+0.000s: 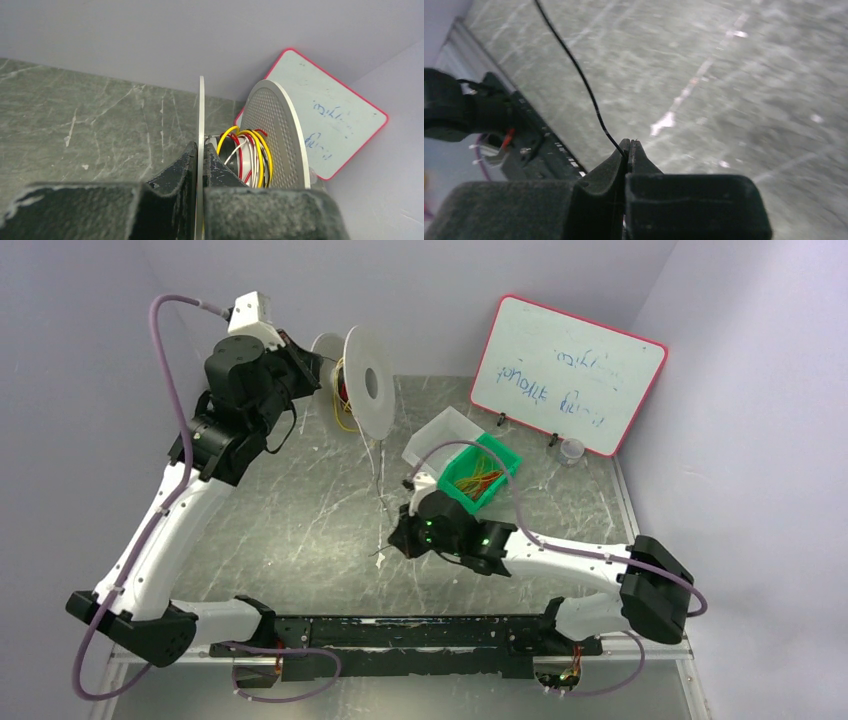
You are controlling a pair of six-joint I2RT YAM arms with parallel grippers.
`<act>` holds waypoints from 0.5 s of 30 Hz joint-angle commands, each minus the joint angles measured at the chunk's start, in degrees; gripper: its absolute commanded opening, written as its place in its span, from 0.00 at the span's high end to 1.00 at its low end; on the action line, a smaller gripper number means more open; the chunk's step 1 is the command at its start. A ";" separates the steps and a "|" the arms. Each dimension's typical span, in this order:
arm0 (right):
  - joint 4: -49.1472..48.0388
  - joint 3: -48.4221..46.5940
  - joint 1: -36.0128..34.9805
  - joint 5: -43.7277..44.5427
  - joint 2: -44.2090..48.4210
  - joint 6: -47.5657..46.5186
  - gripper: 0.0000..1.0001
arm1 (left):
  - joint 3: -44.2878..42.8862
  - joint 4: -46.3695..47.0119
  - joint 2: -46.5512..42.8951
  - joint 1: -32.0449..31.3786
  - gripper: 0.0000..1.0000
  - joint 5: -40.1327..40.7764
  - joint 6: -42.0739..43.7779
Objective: Wrap the cables
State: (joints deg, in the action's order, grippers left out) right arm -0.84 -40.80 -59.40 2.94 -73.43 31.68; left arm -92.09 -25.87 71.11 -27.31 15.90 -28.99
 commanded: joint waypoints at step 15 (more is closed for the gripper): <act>14.60 -19.49 -16.87 6.15 -2.35 -3.90 1.00 | 6.31 13.35 0.51 0.52 0.93 13.41 9.46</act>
State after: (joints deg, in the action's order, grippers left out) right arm 8.58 -58.33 -74.98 7.53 -77.97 28.05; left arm -86.15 -21.80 73.10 -27.16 24.75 -23.73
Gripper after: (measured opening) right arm 0.008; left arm 0.078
